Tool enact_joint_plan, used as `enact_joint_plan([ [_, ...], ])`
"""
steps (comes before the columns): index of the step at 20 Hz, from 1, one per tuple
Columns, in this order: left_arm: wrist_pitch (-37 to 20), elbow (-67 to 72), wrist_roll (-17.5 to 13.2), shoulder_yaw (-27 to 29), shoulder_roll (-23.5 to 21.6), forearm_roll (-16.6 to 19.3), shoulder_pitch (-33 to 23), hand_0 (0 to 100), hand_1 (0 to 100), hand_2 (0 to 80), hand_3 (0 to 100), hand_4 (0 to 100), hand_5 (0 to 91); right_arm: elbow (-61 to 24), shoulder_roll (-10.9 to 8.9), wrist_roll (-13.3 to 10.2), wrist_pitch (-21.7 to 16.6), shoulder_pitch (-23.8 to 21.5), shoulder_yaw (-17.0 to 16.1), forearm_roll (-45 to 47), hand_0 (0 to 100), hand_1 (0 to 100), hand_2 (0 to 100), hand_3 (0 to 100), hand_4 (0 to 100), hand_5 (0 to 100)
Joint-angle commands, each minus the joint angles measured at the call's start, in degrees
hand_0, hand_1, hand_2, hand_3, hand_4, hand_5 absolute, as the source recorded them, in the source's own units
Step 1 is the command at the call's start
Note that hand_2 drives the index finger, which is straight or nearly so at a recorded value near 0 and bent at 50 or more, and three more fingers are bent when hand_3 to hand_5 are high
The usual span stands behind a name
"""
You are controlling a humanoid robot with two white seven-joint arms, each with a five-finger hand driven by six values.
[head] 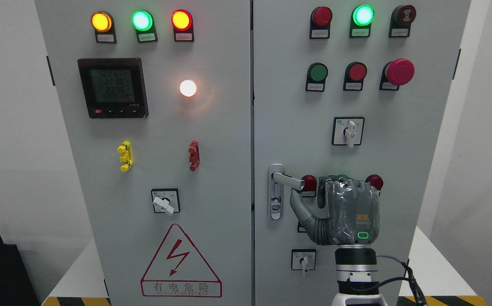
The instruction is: Release door handle
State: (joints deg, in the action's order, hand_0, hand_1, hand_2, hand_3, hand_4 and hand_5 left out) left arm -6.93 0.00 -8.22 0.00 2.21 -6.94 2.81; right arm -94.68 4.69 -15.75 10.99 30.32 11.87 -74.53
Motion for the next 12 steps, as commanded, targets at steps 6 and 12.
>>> enact_joint_plan([
  [6,-0.01,0.97,0.05,0.62,0.08,0.00,0.00,12,39,0.0,0,0,0.0,-0.24,-0.03,0.02,-0.09,0.01,0.08,0.00,39,26,92,100,100,100],
  [12,-0.01,0.97,0.05,0.62,-0.01,0.00,0.00,12,39,0.0,0,0,0.0,-0.24,-0.12,-1.12,-0.44,-0.34,0.43,0.00,39,26,92,100,100,100],
])
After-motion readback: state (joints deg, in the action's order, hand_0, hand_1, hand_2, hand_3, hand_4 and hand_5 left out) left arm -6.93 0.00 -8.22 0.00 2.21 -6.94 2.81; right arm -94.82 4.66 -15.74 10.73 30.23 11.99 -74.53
